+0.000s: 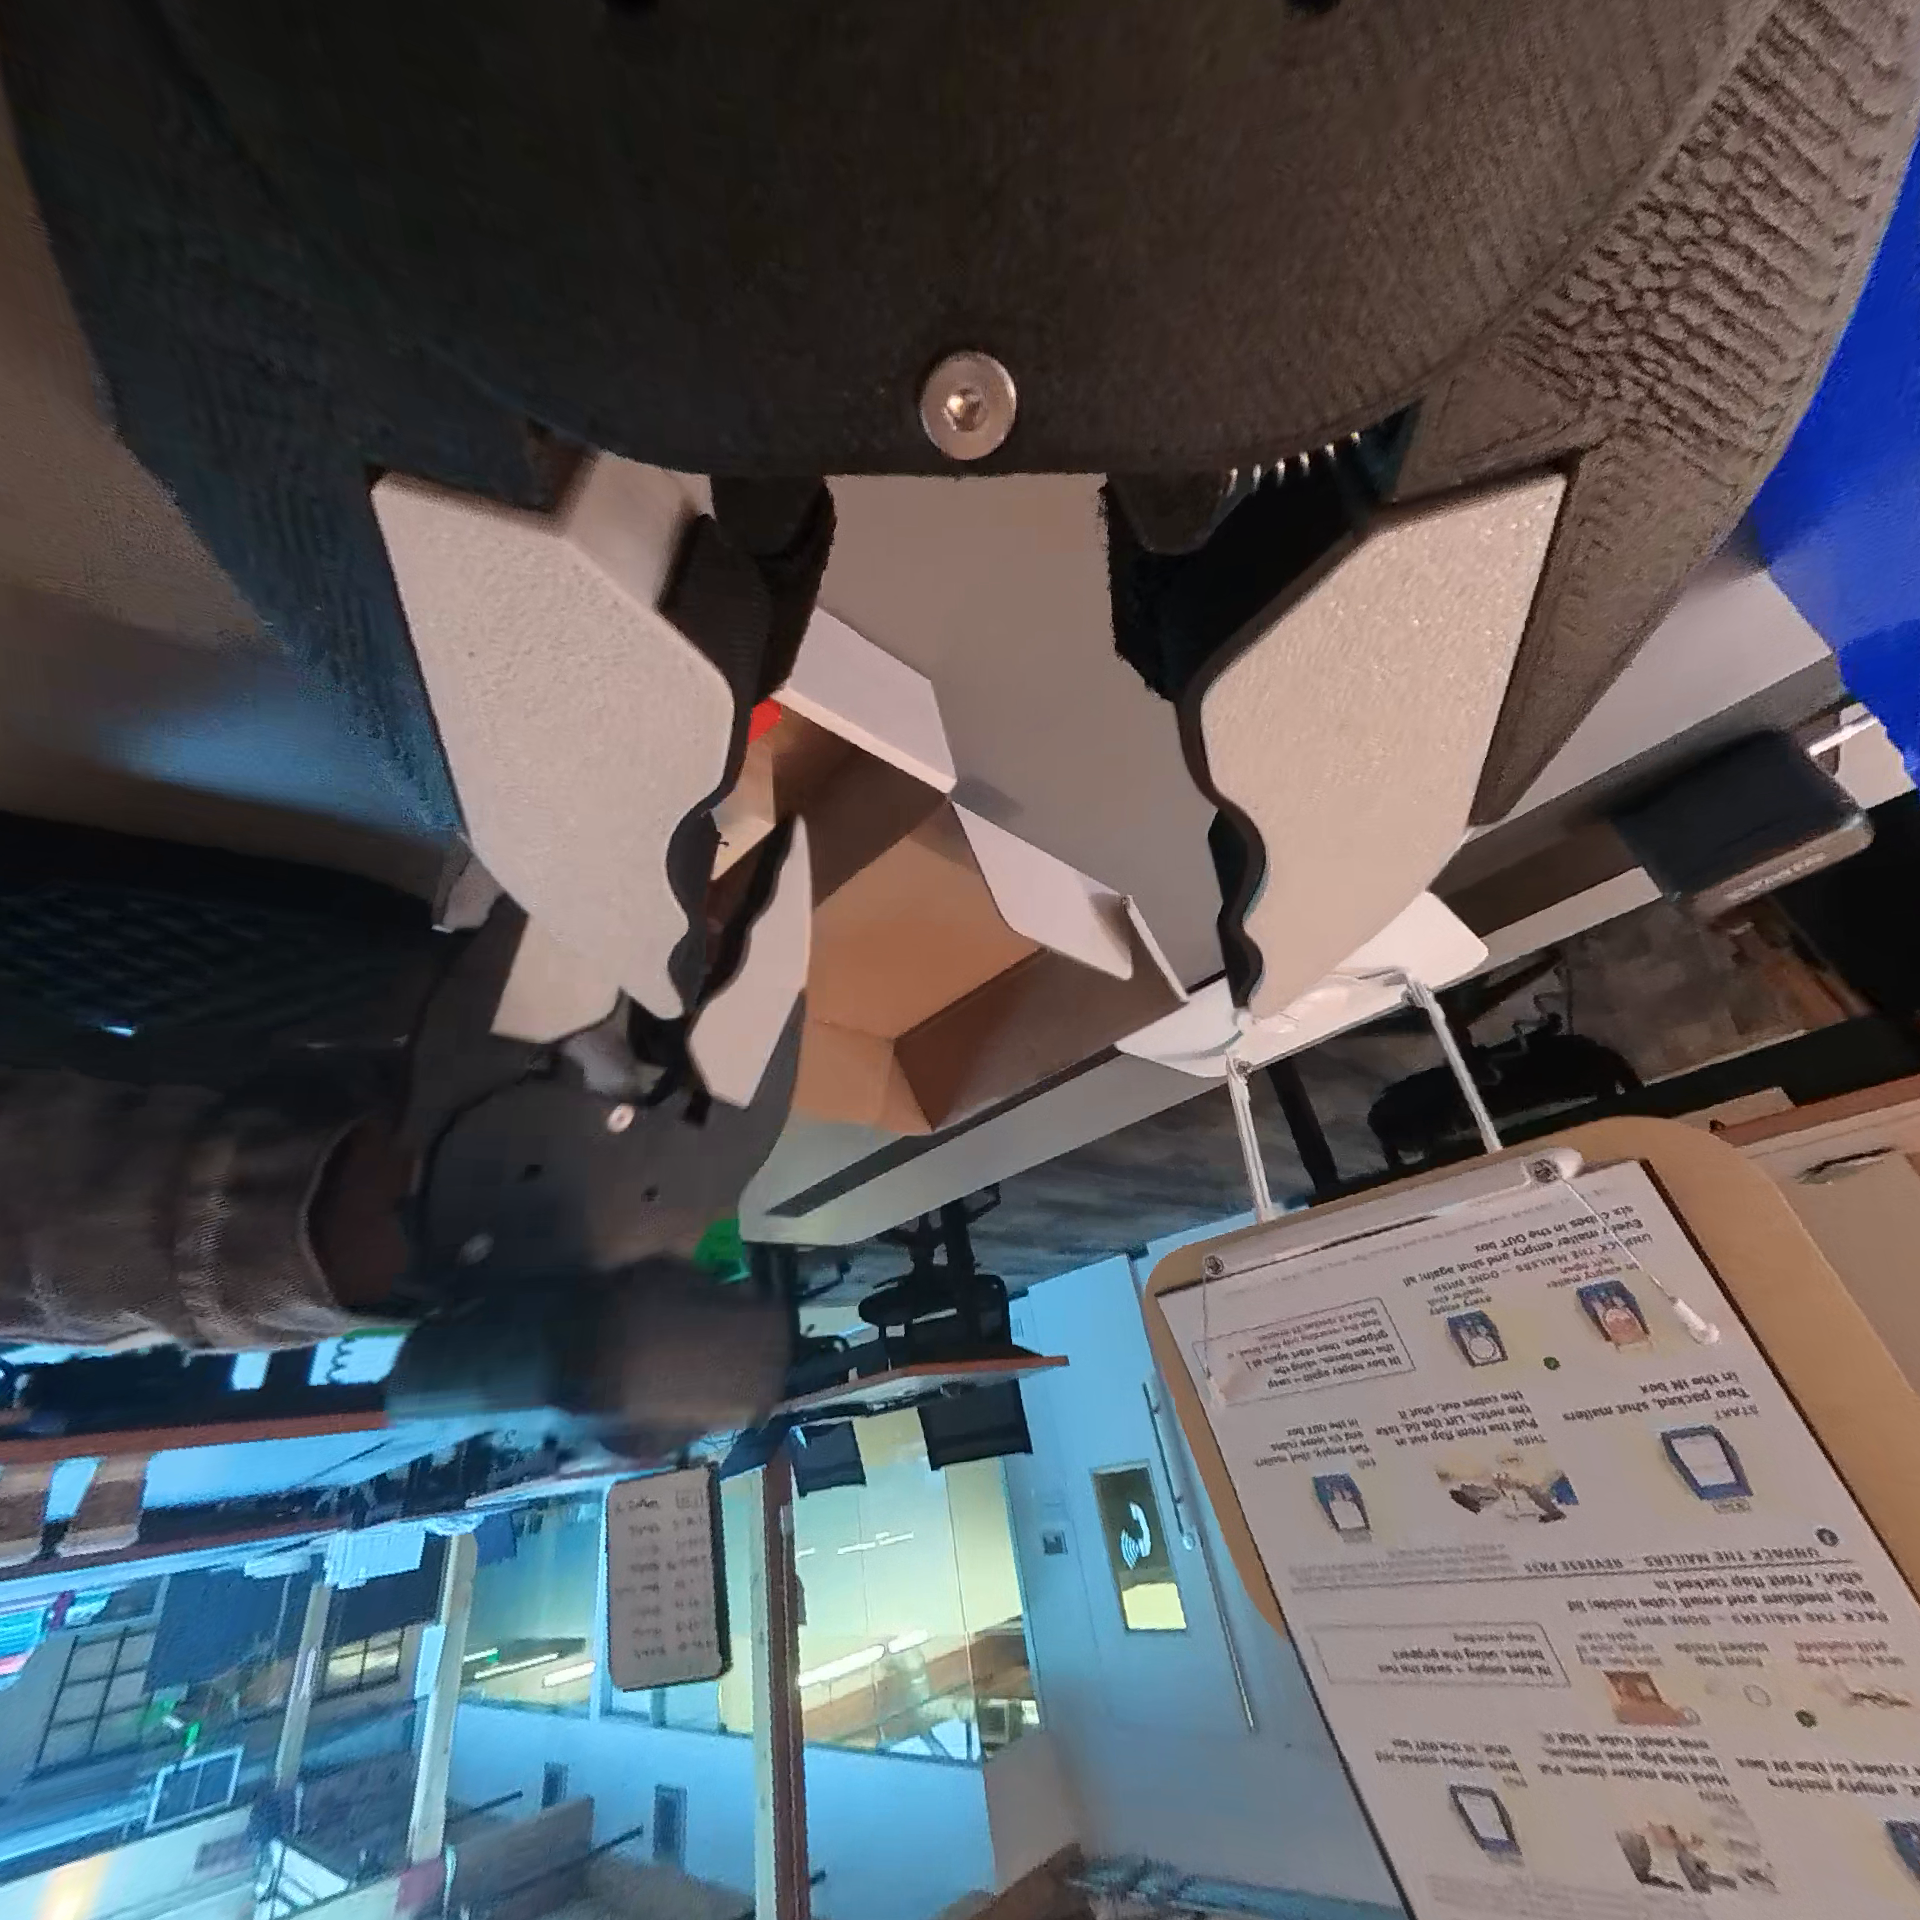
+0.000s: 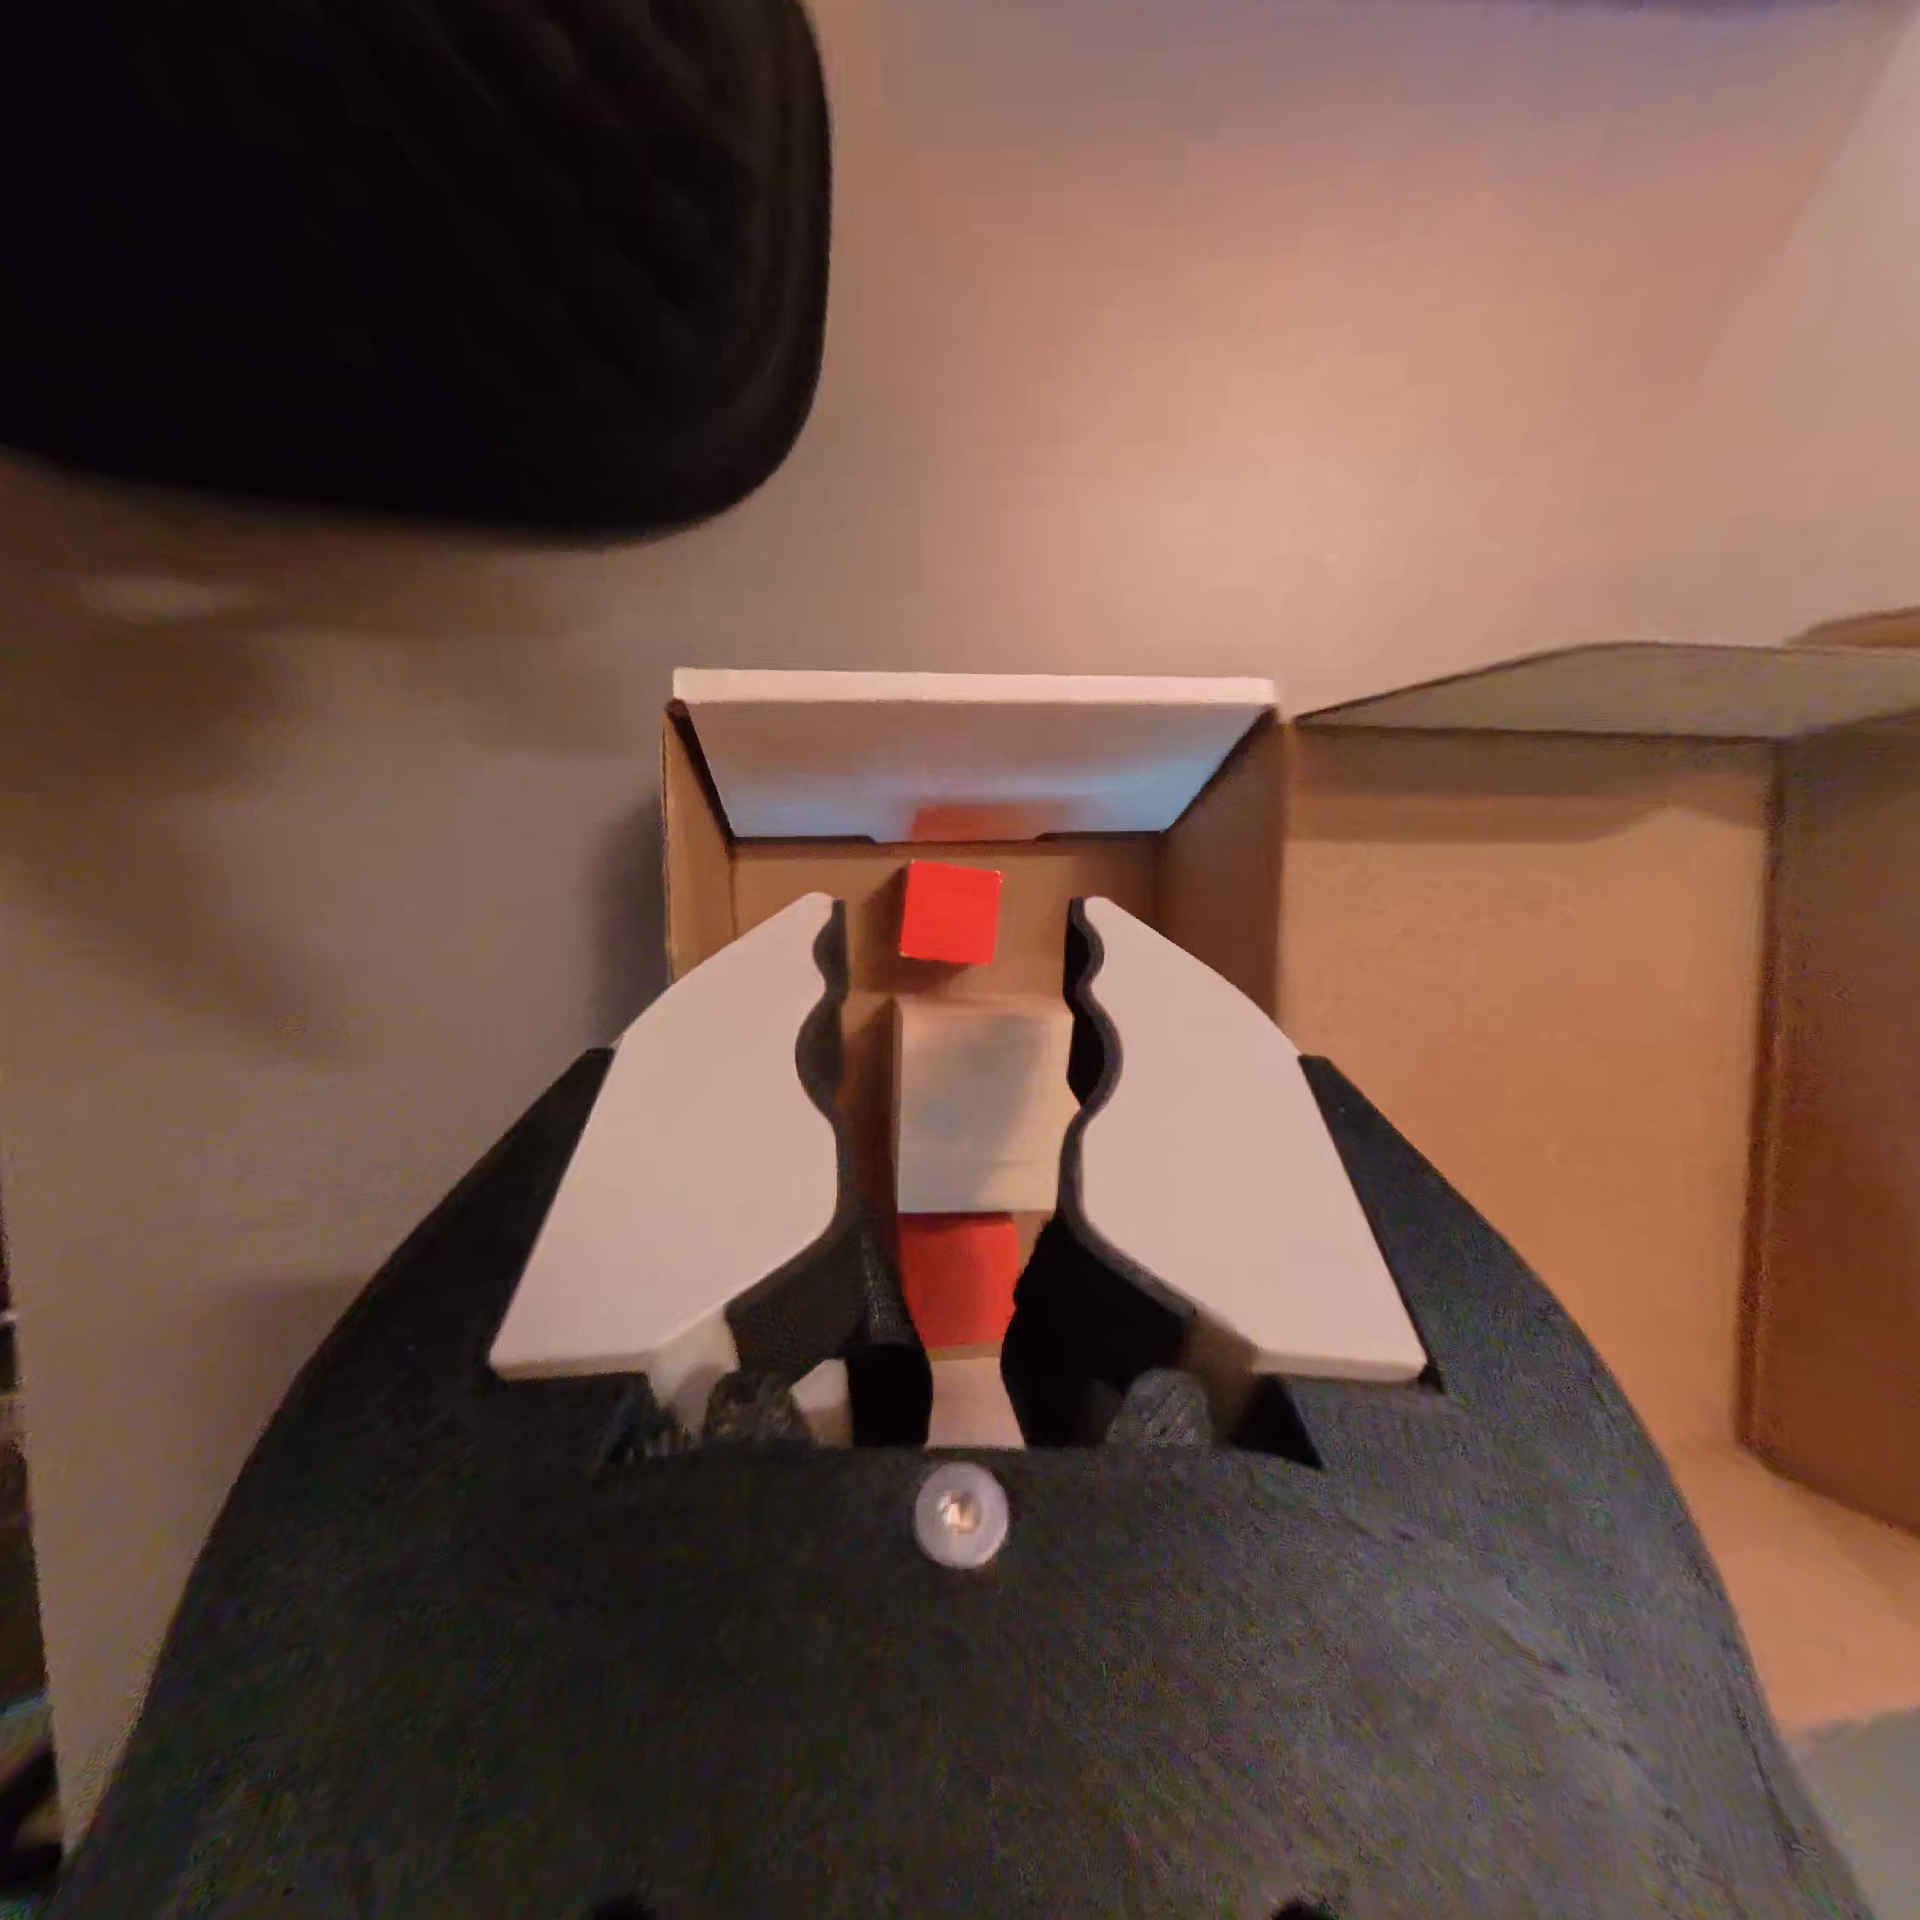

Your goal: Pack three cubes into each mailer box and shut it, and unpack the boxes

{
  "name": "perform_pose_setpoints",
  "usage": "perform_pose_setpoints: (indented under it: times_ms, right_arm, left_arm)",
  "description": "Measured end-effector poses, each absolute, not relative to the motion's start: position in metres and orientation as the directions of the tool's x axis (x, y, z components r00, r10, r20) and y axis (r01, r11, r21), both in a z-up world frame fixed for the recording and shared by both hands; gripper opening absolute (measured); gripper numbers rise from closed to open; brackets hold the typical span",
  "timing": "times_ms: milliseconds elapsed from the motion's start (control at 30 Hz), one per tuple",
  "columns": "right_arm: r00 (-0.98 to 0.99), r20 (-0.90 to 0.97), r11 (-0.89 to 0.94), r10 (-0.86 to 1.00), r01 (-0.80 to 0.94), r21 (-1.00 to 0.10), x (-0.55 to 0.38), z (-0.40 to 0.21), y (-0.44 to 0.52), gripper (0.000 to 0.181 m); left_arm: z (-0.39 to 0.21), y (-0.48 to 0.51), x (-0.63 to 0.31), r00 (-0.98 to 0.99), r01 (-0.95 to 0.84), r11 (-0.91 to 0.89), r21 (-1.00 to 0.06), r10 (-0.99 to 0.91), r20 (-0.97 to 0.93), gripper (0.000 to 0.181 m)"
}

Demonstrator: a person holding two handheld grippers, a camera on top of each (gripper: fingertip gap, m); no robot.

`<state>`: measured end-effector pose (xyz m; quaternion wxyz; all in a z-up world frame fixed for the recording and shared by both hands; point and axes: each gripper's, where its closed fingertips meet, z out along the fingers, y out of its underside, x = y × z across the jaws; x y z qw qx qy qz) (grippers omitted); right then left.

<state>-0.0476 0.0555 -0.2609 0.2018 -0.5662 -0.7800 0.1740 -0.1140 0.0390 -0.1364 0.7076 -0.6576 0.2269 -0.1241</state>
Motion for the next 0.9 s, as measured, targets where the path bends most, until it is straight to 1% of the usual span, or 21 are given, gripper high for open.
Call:
perform_pose_setpoints:
  times_ms: [33, 100, 133, 167, 233, 300, 333, 400, 467, 533, 633, 700, 800, 900]
  right_arm:
    - [-0.252, 0.103, 0.265, 0.962, 0.786, -0.559, -0.047, -0.251, 0.056, 0.042]
    - [-0.183, 0.056, 0.17, 0.981, 0.691, -0.703, -0.044, -0.225, 0.059, 0.052]
    - [-0.147, 0.029, 0.115, 0.989, 0.625, -0.772, -0.04, -0.209, 0.063, 0.058]
    - [-0.106, -0.001, 0.058, 0.994, 0.55, -0.833, -0.034, -0.194, 0.07, 0.062]
    - [-0.003, -0.064, -0.057, 0.998, 0.404, -0.913, -0.014, -0.17, 0.093, 0.063]
    - [0.139, -0.133, -0.168, 0.981, 0.276, -0.946, 0.012, -0.157, 0.127, 0.06]
    - [0.209, -0.172, -0.217, 0.963, 0.221, -0.951, 0.025, -0.157, 0.144, 0.058]
    - [0.304, -0.252, -0.306, 0.919, 0.147, -0.94, 0.048, -0.167, 0.171, 0.046]
    - [0.357, -0.323, -0.394, 0.877, 0.147, -0.907, 0.06, -0.191, 0.187, 0.032]
    - [0.382, -0.355, -0.449, 0.853, 0.191, -0.873, 0.064, -0.216, 0.197, 0.024]
    - [0.362, -0.391, -0.493, 0.846, 0.25, -0.834, 0.056, -0.239, 0.198, 0.019]
    - [0.332, -0.427, -0.518, 0.841, 0.27, -0.811, 0.047, -0.246, 0.195, 0.016]
    - [0.282, -0.476, -0.546, 0.833, 0.289, -0.786, 0.035, -0.25, 0.191, 0.014]
    - [0.237, -0.524, -0.573, 0.818, 0.26, -0.777, 0.03, -0.244, 0.188, 0.011]
  left_arm:
    - [-0.135, 0.041, -0.116, 0.866, -0.122, 0.094, -0.988, -0.476, -0.152, 0.093]
    - [-0.134, 0.048, -0.122, 0.867, -0.113, 0.068, -0.991, -0.48, -0.132, 0.084]
    - [-0.134, 0.052, -0.125, 0.867, -0.114, 0.053, -0.992, -0.483, -0.125, 0.074]
    - [-0.136, 0.059, -0.129, 0.869, -0.117, 0.041, -0.992, -0.479, -0.122, 0.068]
    - [-0.14, 0.074, -0.14, 0.884, -0.124, 0.013, -0.992, -0.453, -0.116, 0.065]
    - [-0.15, 0.091, -0.147, 0.895, -0.116, -0.061, -0.991, -0.44, -0.077, 0.064]
    - [-0.158, 0.098, -0.149, 0.898, -0.103, -0.114, -0.988, -0.437, -0.043, 0.062]
    - [-0.17, 0.11, -0.148, 0.893, -0.078, -0.189, -0.979, -0.451, 0.016, 0.056]
    - [-0.178, 0.124, -0.154, 0.909, -0.058, -0.196, -0.979, -0.416, 0.03, 0.051]
    - [-0.192, 0.135, -0.161, 0.92, -0.055, -0.249, -0.967, -0.389, 0.048, 0.042]
    - [-0.221, 0.144, -0.161, 0.913, -0.051, -0.385, -0.922, -0.391, 0.113, 0.038]
    - [-0.235, 0.147, -0.159, 0.902, -0.023, -0.445, -0.895, -0.395, 0.174, 0.038]
    - [-0.244, 0.153, -0.151, 0.862, 0.056, -0.494, -0.868, -0.414, 0.291, 0.036]
    - [-0.25, 0.156, -0.138, 0.814, 0.093, -0.544, -0.834, -0.441, 0.378, 0.034]
